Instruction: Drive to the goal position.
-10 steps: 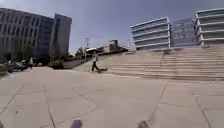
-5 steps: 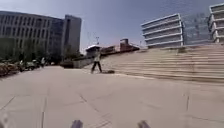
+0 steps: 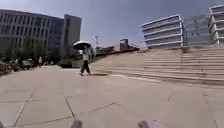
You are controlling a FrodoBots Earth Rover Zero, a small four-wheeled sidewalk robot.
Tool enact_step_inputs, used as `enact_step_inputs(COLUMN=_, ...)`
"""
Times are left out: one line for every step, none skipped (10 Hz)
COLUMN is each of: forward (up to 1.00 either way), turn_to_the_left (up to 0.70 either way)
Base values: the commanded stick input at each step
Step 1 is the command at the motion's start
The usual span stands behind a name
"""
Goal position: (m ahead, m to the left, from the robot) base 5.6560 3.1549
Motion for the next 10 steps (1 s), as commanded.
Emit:
enact_step_inputs(forward=1.0, turn_to_the_left=0.0)
enact_step_inputs(forward=1.0, turn_to_the_left=0.0)
enact_step_inputs(forward=1.0, turn_to_the_left=0.12)
enact_step_inputs(forward=1.0, turn_to_the_left=0.35)
enact_step_inputs(forward=1.0, turn_to_the_left=0.4)
enact_step_inputs(forward=1.0, turn_to_the_left=0.4)
enact_step_inputs(forward=1.0, turn_to_the_left=0.4)
enact_step_inputs(forward=1.0, turn_to_the_left=0.4)
enact_step_inputs(forward=1.0, turn_to_the_left=0.4)
enact_step_inputs(forward=1.0, turn_to_the_left=0.11)
